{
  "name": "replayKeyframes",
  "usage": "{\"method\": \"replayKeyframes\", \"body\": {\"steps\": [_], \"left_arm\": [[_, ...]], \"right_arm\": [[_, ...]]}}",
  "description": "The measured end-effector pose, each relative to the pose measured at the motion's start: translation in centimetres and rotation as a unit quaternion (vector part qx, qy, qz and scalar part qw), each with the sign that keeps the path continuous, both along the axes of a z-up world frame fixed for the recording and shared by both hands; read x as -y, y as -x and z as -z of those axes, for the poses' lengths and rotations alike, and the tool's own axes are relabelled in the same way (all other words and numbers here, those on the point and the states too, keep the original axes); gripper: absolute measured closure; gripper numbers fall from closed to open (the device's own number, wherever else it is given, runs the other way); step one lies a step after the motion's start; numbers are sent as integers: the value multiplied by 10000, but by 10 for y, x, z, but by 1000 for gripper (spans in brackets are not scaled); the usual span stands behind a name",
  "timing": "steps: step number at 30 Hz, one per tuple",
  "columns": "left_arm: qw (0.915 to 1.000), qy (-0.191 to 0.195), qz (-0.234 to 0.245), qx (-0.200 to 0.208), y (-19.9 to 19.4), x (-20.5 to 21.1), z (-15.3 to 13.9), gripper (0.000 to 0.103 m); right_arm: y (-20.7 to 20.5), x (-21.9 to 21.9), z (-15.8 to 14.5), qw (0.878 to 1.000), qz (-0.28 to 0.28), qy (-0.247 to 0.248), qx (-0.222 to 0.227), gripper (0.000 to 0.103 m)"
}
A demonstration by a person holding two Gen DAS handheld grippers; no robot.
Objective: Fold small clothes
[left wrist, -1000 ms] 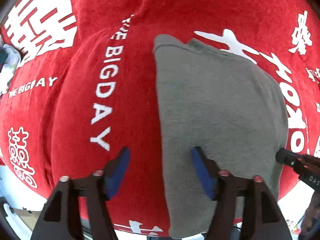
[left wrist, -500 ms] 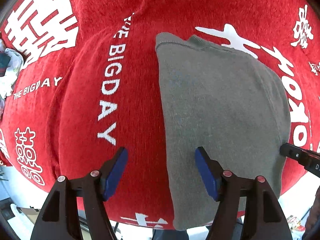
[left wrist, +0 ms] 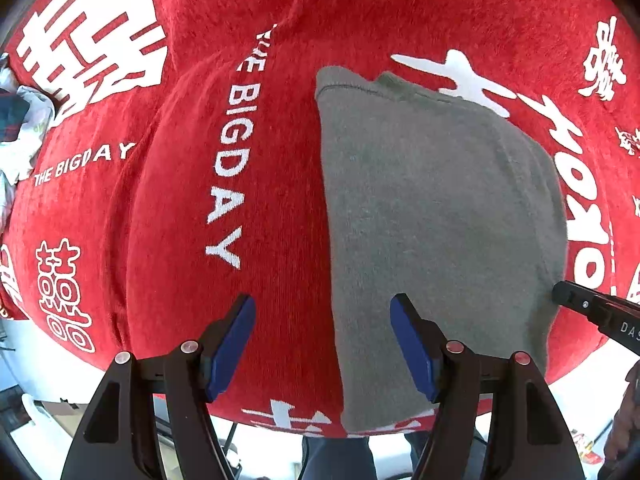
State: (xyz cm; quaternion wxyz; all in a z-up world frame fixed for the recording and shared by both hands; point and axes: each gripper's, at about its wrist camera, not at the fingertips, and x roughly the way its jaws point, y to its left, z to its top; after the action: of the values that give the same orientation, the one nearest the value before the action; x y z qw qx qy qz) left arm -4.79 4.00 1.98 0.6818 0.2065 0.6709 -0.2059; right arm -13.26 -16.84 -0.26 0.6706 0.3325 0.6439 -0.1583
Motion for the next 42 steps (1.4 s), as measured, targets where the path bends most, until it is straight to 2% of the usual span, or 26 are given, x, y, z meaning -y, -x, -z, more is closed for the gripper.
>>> {"method": "replayKeyframes", "body": {"steps": [3,5,6,8,13,18,19,20,22,25,27,30,31,34,36,37,42], "left_arm": [[9999,89,54,-106,3,2,-7,32],[9996,158,68,-230,5,4,-11,7],[9995,195,78,-216,6,5,-14,4],[9996,196,153,-105,10,7,-22,4],[9995,193,229,-130,14,13,-33,1],[9993,172,216,266,15,15,-54,1],[9991,187,239,290,14,16,-58,1],[9989,268,253,277,13,16,-62,1],[9989,298,259,236,10,17,-65,1],[9985,111,342,423,11,20,-69,1],[9989,80,314,338,11,19,-69,1],[9996,99,146,225,11,15,-71,1],[9996,84,123,241,12,14,-74,1],[9990,9,151,423,16,12,-81,1],[9983,3,185,557,18,11,-87,1],[9982,4,199,573,18,11,-88,1],[9980,-32,175,609,18,9,-92,1]], "right_arm": [[1,-1,-3,10000,-3,-18,-32,91],[3,-2,-7,10000,53,-42,-31,91],[4,-2,-8,9999,79,-59,-16,91],[5,-3,-12,9999,94,-82,1,91],[6,-6,-21,9999,76,-90,-2,91],[6,-8,-34,10000,60,-30,53,90],[6,-9,-37,10000,65,-13,55,83],[6,-9,-39,10000,77,-28,14,71],[5,-10,-45,10000,69,33,50,52],[5,-13,-56,9999,42,114,119,51],[5,-15,-62,9998,45,154,102,46],[4,-18,-72,9995,28,302,108,28],[3,-20,-78,9990,-2,436,106,19],[2,-25,-90,9971,-77,758,82,15],[1,-27,-98,9952,-99,977,33,3],[0,-27,-100,9944,-88,1054,29,0],[1,-28,-106,9935,-7,1137,1,0]]}}
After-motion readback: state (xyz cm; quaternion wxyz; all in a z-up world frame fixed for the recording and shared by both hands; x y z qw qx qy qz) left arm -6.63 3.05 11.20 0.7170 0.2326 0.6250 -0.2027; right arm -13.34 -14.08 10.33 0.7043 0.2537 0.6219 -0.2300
